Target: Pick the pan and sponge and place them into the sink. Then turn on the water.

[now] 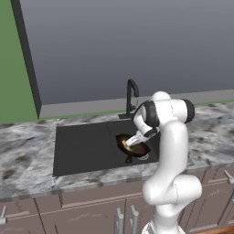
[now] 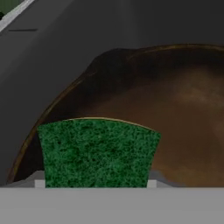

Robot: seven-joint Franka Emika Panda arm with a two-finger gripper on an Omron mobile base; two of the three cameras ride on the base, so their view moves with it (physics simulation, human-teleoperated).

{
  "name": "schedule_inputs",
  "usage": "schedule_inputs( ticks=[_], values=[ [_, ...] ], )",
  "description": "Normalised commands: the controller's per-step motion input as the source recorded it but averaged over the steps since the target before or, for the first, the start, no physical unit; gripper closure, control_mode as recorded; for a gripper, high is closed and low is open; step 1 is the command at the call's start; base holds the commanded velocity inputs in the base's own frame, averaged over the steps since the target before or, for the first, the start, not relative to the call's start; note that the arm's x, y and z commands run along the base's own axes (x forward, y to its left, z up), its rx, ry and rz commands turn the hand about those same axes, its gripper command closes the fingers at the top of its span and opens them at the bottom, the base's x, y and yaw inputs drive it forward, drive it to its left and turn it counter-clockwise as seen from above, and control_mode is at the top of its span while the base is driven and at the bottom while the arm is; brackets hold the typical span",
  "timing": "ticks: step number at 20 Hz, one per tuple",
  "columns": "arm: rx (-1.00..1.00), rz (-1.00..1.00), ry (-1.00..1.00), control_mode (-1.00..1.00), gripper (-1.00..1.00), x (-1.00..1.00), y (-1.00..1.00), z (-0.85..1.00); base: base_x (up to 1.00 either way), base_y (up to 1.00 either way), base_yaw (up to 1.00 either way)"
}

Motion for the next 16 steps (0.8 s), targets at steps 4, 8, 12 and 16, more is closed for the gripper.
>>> schedule_inputs(
  ticks=[4, 8, 12, 16],
  values=[
    [0.02, 0.03, -0.03, -1.00, 1.00, 0.11, 0.20, -0.31, 0.00, 0.00, 0.00],
    [0.02, 0.02, -0.03, -1.00, -1.00, 0.13, 0.19, -0.27, 0.00, 0.00, 0.00],
    [0.02, 0.02, -0.02, -1.00, -1.00, 0.12, 0.13, -0.15, 0.00, 0.00, 0.00],
    [0.00, 0.01, -0.01, -1.00, -1.00, 0.02, 0.05, -0.04, 0.00, 0.00, 0.00]
  ],
)
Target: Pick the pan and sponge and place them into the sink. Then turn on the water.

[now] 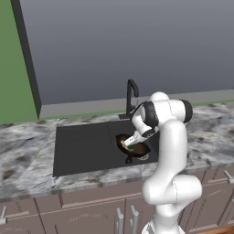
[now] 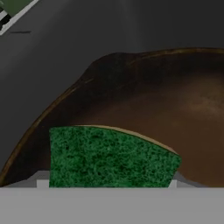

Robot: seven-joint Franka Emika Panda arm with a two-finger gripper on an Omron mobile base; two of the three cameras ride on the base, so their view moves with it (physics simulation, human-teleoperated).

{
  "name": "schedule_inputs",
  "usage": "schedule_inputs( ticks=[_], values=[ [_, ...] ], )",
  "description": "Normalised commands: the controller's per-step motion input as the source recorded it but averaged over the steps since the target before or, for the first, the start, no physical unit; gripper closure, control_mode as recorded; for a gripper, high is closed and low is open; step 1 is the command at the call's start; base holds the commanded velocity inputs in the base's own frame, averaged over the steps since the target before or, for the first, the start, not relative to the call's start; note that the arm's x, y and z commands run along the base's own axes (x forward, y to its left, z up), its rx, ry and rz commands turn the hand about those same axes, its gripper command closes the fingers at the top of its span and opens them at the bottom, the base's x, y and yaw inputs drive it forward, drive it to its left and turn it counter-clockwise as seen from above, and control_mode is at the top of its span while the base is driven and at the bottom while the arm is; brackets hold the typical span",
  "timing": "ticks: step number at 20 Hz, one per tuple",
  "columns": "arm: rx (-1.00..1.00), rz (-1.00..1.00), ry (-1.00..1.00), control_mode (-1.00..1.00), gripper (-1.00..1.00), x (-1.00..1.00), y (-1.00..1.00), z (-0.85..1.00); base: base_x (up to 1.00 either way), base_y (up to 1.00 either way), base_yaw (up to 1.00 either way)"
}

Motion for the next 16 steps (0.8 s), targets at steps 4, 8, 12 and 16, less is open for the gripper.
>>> schedule_inputs(
  ticks=[4, 8, 12, 16],
  values=[
    [0.00, 0.00, -0.02, -1.00, -1.00, -0.02, 0.00, 0.00, 0.00, 0.00, 0.00],
    [0.00, 0.00, -0.03, -1.00, -1.00, -0.06, 0.00, 0.02, 0.00, 0.00, 0.00],
    [0.00, 0.00, -0.04, -1.00, -1.00, -0.07, 0.00, 0.14, 0.00, 0.00, 0.00],
    [0.02, 0.00, -0.07, -1.00, -1.00, -0.13, -0.03, 0.18, 0.00, 0.00, 0.00]
  ],
)
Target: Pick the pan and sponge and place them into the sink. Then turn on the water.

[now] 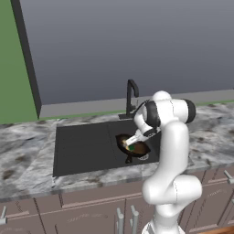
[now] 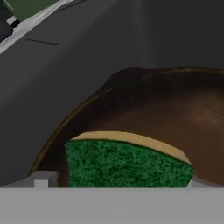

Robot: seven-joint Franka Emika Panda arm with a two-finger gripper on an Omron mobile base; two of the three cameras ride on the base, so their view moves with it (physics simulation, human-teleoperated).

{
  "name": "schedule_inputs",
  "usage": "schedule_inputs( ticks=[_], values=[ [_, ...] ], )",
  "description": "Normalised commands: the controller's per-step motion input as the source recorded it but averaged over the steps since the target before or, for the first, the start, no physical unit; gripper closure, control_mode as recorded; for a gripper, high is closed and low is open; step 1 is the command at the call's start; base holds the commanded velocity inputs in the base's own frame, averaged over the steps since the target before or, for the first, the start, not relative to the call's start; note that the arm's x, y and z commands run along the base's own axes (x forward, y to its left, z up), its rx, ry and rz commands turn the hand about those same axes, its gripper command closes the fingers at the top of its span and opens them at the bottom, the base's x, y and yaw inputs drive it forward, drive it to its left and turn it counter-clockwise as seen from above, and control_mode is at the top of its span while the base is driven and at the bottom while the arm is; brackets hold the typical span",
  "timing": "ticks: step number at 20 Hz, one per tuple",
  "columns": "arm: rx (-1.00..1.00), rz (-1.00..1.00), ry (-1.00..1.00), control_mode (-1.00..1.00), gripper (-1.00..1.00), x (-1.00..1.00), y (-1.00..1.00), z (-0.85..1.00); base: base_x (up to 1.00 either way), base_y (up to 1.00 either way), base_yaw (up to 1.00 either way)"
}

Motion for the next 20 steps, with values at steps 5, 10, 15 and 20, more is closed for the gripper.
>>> schedule_inputs(
  ticks=[5, 10, 15, 20],
  values=[
    [0.06, -0.01, -0.05, -1.00, -1.00, -0.12, -0.07, 0.23, 0.00, 0.00, 0.00],
    [0.06, -0.01, -0.04, -1.00, -1.00, -0.08, -0.02, 0.23, 0.00, 0.00, 0.00],
    [0.06, -0.01, -0.05, -1.00, -1.00, -0.05, 0.00, 0.24, 0.00, 0.00, 0.00],
    [0.07, -0.01, -0.08, -1.00, -1.00, -0.12, -0.06, 0.22, 0.00, 0.00, 0.00]
  ],
)
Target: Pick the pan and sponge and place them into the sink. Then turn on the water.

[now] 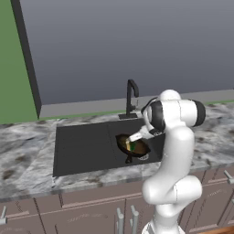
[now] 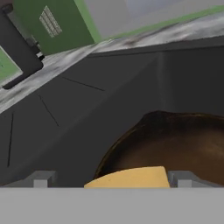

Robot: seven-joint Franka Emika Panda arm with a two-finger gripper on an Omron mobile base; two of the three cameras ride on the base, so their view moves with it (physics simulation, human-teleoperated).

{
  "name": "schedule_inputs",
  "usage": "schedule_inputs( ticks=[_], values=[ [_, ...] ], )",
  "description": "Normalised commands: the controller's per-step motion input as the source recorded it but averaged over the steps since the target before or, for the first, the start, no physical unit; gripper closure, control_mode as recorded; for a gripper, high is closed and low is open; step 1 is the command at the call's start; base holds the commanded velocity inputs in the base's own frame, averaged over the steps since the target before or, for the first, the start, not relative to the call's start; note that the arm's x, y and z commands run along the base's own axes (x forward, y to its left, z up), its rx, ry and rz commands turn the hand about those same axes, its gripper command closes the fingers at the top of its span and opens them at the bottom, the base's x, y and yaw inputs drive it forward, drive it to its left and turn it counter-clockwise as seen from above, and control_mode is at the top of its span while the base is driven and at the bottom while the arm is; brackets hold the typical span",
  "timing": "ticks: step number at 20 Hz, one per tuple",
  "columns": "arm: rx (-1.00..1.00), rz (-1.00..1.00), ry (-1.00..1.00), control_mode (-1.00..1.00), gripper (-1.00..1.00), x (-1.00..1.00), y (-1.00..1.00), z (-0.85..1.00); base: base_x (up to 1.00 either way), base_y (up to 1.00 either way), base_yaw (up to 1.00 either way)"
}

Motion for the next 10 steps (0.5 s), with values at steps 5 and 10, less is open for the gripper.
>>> schedule_inputs(
  ticks=[5, 10],
  values=[
    [0.06, -0.01, -0.12, -1.00, -1.00, -0.21, -0.10, 0.17, 0.00, 0.00, 0.00],
    [0.03, -0.02, -0.13, -1.00, -1.00, -0.17, -0.06, 0.20, 0.00, 0.00, 0.00]
  ],
)
